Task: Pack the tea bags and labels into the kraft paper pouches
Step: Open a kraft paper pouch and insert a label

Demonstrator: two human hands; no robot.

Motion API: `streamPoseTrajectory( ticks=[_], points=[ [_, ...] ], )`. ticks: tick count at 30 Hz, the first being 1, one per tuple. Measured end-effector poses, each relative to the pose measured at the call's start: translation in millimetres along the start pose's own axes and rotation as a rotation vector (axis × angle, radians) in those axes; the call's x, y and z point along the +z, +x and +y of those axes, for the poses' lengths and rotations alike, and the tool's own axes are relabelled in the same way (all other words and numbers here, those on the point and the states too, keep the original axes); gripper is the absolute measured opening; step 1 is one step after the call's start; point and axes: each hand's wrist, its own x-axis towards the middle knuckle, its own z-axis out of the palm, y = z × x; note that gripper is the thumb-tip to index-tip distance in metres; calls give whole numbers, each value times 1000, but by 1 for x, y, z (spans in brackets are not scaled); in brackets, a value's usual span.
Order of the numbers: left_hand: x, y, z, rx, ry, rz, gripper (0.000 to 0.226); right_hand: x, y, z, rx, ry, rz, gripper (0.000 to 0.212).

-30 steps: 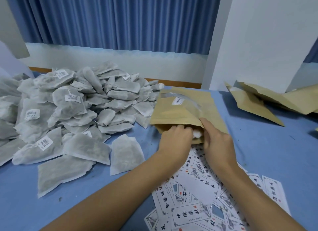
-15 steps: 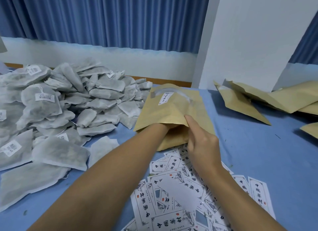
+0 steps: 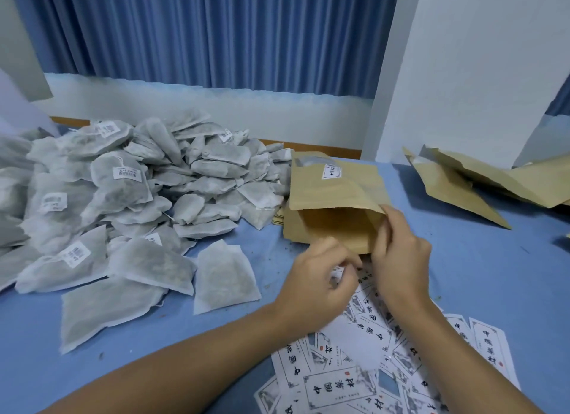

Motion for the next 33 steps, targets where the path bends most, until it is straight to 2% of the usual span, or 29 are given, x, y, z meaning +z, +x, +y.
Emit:
streamPoseTrajectory(
  ticks=[5,10,12,14,15,17,19,21,23,25,27,29,30,31,33],
  points=[
    [-5,-6,1,-267,-134,0,29,-8,5,5,106,-15,83,26],
    [-15,-7,8,-576,-381,53,22,-19,9,6,106,56,200,23],
    [-18,-3,11,-624,-516,-67,29,-21,8,5,62,66,201,30],
    [-16,0,15,-621,-666,-215,55,-19,4,3,-18,56,175,42],
    [-15,1,17,-638,-756,-222,65,-18,3,1,-70,56,140,49],
    [-16,6,21,-736,-973,-110,81,-19,2,-4,-213,73,-20,62],
    [-21,12,20,-809,-1156,-1,79,-21,4,-7,-376,124,-294,67],
    [-27,16,15,-903,-1270,71,69,-22,5,-9,-444,157,-558,66],
    [-30,18,10,-1014,-1290,159,57,-26,1,-12,-369,199,-681,55],
    [-29,18,6,-1065,-1270,236,47,-32,-4,-17,-264,239,-642,38],
    [-28,18,6,-1064,-1248,263,41,-40,-7,-20,-124,183,-445,31],
    [-28,18,7,-1047,-1222,256,38,-46,-7,-21,132,146,-204,36],
    [-27,17,7,-1045,-1204,242,38,-47,-7,-21,280,173,-152,38],
    [-27,17,8,-1046,-1182,227,37,-47,-8,-21,415,240,-170,39],
    [-24,14,7,-1047,-1137,198,37,-43,-13,-20,603,469,-317,34]
  ],
)
